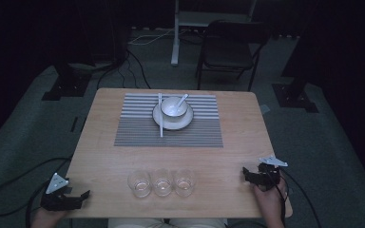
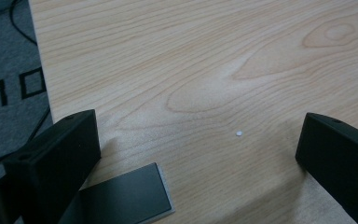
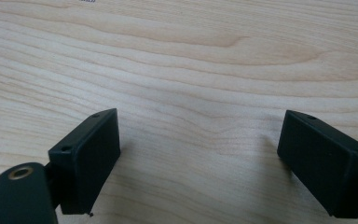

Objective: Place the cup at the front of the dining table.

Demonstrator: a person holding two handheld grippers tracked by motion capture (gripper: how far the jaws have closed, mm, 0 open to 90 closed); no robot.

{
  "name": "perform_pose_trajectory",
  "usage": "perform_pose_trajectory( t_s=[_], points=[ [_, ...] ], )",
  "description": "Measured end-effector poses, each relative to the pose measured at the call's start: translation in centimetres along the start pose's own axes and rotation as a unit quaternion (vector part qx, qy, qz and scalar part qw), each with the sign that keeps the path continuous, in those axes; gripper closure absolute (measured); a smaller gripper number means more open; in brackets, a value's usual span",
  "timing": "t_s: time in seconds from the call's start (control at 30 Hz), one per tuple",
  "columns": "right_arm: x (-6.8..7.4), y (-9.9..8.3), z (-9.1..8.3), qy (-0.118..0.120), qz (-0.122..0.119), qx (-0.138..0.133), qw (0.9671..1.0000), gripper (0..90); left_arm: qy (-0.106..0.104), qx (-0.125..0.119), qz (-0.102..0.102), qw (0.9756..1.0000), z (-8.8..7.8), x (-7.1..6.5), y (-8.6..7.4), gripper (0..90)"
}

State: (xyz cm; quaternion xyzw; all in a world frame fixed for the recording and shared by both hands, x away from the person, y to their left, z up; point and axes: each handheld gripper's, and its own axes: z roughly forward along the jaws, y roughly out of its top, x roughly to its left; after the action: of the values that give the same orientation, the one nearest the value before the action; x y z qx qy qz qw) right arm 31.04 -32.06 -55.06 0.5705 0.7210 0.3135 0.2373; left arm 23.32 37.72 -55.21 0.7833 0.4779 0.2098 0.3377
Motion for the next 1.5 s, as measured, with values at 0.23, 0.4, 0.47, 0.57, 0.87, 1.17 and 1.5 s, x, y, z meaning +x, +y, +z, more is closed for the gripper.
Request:
perform_pose_trajectory(
  t_s=[0.23, 0.4, 0.47, 0.57, 0.87, 1.17, 1.5],
  points=[
    [0.0, 0.0, 0.0, 0.001, -0.001, 0.001, 1.0, 11.9, -0.026, -0.011, 0.002, 0.9996, -0.2, 0.3, -0.2, 0.0],
    [0.0, 0.0, 0.0, 0.001, -0.001, 0.001, 1.0, 11.9, -0.024, 0.0, 0.015, 0.9996, -0.2, 0.0, -0.1, 0.0],
    [0.0, 0.0, 0.0, 0.001, -0.001, 0.001, 1.0, 11.9, -0.035, 0.003, 0.011, 0.9993, -0.3, 0.1, 0.0, 0.0],
    [0.0, 0.0, 0.0, 0.001, -0.001, 0.001, 1.0, 11.9, -0.037, 0.004, 0.011, 0.9992, -0.4, 0.1, 0.0, 0.0],
    [0.0, 0.0, 0.0, 0.001, -0.001, 0.001, 1.0, 11.9, -0.049, -0.007, 0.014, 0.9987, -1.3, 0.1, 0.5, 0.0],
    [0.0, 0.0, 0.0, 0.001, -0.001, 0.001, 1.0, 12.0, -0.079, 0.004, 0.031, 0.9964, -1.0, -0.9, 1.3, 0.0],
    [0.0, 0.0, 0.0, 0.001, -0.001, 0.001, 1.0, 11.9, -0.091, -0.006, 0.049, 0.9946, -1.2, -2.0, 2.5, 1.1]
  ],
)
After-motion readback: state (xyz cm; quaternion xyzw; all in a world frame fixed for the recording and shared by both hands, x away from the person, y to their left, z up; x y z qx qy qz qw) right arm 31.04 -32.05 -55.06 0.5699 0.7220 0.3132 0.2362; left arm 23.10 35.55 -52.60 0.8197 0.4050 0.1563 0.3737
